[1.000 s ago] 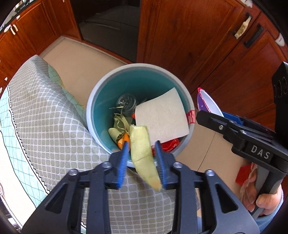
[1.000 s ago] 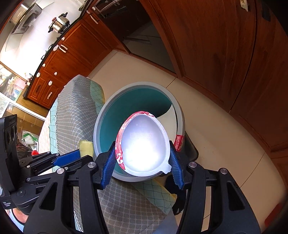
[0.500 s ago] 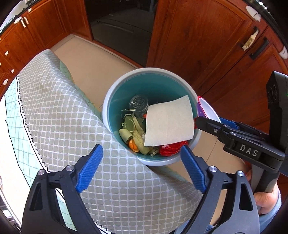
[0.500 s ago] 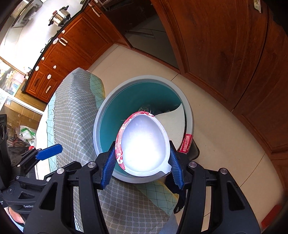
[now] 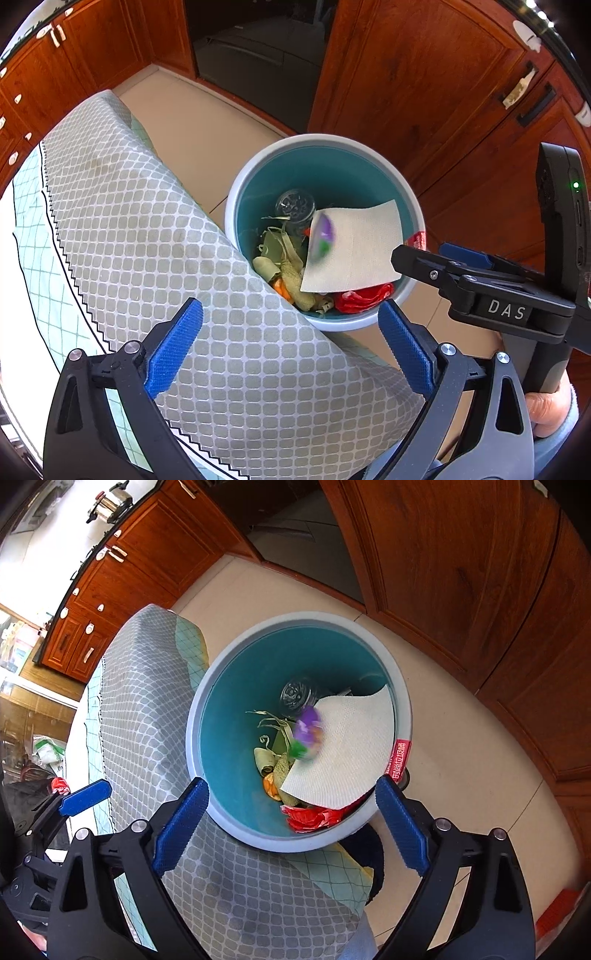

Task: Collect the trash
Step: 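Grasp the brown coconut shell with the right tool while the left tool grasps the red can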

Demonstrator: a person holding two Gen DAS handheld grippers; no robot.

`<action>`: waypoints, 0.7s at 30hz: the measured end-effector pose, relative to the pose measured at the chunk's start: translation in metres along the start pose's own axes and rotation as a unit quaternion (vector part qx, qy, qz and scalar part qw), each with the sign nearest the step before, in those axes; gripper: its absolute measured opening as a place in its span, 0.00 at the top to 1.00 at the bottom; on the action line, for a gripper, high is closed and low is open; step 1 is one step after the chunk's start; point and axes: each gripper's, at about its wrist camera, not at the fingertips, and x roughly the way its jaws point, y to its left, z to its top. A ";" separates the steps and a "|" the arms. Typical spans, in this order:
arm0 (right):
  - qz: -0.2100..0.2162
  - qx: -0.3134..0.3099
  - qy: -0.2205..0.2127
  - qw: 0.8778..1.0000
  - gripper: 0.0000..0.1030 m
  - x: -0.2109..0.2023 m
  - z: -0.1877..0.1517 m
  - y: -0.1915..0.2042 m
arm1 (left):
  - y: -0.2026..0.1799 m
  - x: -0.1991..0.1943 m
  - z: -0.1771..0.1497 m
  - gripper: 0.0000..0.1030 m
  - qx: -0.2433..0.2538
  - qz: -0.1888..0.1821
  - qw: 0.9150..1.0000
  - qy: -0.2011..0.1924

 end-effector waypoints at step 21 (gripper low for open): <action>-0.001 -0.049 -0.003 0.999 0.12 -0.021 -0.029 0.073 | 0.091 -0.064 -0.060 0.07 -0.068 0.003 0.997 -0.042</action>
